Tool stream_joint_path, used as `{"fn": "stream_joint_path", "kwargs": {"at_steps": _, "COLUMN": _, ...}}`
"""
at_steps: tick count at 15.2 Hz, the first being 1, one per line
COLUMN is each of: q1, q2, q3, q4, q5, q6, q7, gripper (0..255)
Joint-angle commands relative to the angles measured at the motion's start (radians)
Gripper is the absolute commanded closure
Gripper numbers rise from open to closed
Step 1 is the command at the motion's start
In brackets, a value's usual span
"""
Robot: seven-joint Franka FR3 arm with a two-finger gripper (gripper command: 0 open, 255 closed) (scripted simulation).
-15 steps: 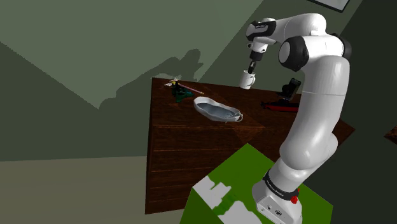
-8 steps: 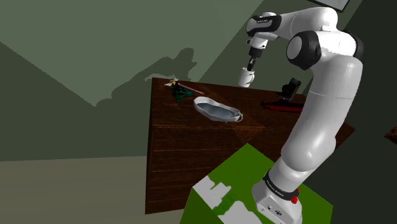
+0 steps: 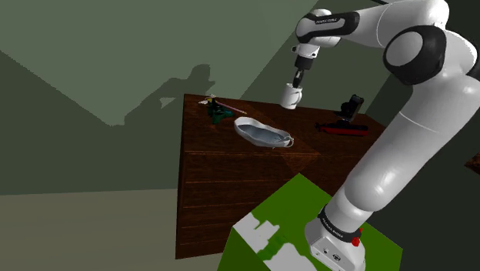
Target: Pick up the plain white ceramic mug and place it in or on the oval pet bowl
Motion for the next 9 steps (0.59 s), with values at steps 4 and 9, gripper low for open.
{"fn": "stream_joint_path", "kwargs": {"at_steps": 4, "q1": 0.053, "q2": -0.139, "q3": 0.072, "q4": -0.135, "q5": -0.048, "q6": 0.005, "q7": 0.142, "gripper": 255}}
{"fn": "stream_joint_path", "kwargs": {"at_steps": 9, "q1": 0.094, "q2": -0.246, "q3": 0.155, "q4": -0.232, "q5": -0.063, "q6": -0.007, "q7": 0.275, "gripper": 255}}
